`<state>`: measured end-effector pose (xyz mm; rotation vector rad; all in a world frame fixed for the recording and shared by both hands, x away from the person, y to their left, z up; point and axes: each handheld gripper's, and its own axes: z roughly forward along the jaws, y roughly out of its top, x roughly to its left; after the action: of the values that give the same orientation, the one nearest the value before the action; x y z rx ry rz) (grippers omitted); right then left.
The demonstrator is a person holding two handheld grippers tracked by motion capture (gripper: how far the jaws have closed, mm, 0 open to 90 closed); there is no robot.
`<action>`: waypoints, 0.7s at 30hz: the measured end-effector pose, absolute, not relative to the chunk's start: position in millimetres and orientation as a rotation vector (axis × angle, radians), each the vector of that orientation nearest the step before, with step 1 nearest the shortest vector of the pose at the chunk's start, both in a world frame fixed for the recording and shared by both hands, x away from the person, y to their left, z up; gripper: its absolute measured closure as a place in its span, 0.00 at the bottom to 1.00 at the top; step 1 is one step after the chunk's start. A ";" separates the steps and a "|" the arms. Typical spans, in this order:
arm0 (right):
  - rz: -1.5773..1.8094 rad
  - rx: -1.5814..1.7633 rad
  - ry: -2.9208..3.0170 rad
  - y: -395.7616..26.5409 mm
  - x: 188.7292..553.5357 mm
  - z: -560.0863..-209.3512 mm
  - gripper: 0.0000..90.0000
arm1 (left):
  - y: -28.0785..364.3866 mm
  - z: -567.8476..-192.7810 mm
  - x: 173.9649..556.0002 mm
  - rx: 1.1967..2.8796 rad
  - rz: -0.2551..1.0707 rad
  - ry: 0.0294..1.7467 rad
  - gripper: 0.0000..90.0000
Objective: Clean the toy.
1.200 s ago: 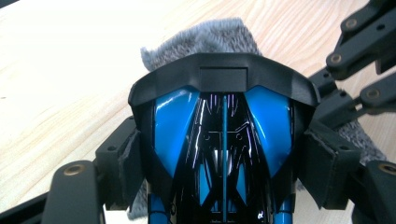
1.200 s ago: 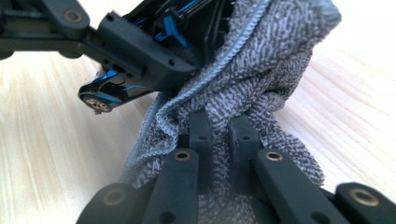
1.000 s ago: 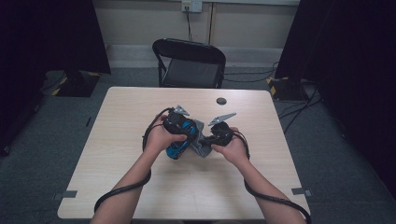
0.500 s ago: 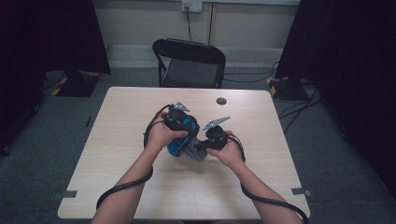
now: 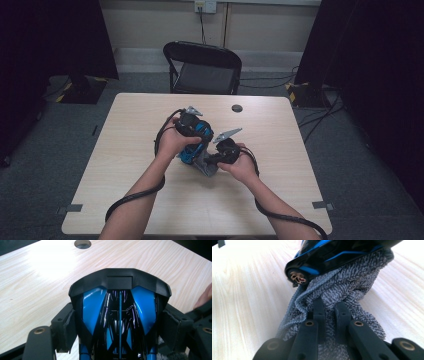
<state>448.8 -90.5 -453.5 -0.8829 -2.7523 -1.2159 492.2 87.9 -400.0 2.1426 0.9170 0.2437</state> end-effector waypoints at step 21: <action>-1.138 -0.863 -2.832 -98.0 445.1 -458.1 0.92 | 101.7 -392.1 494.7 2.119 0.270 0.944 0.28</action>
<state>445.1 -98.0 -458.1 -0.8631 -2.8317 -1.1378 494.7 101.7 -392.1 2.1188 0.9437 0.2703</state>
